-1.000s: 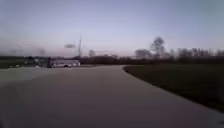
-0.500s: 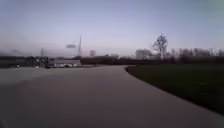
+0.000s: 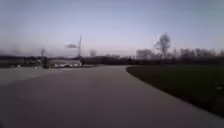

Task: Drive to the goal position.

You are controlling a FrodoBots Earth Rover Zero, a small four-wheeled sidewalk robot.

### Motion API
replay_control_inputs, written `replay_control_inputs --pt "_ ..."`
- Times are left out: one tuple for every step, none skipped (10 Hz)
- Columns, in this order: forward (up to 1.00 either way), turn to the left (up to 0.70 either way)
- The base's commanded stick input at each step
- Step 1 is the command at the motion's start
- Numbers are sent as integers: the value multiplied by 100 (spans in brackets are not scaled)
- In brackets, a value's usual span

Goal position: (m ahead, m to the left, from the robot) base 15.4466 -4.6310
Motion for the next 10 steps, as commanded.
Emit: replay_control_inputs --pt "100 3" --pt "100 3" --pt "100 3" --pt "100 3" --pt "100 1" --pt "100 0" --pt "100 4" --pt "100 7" --pt "100 5" --pt "100 3"
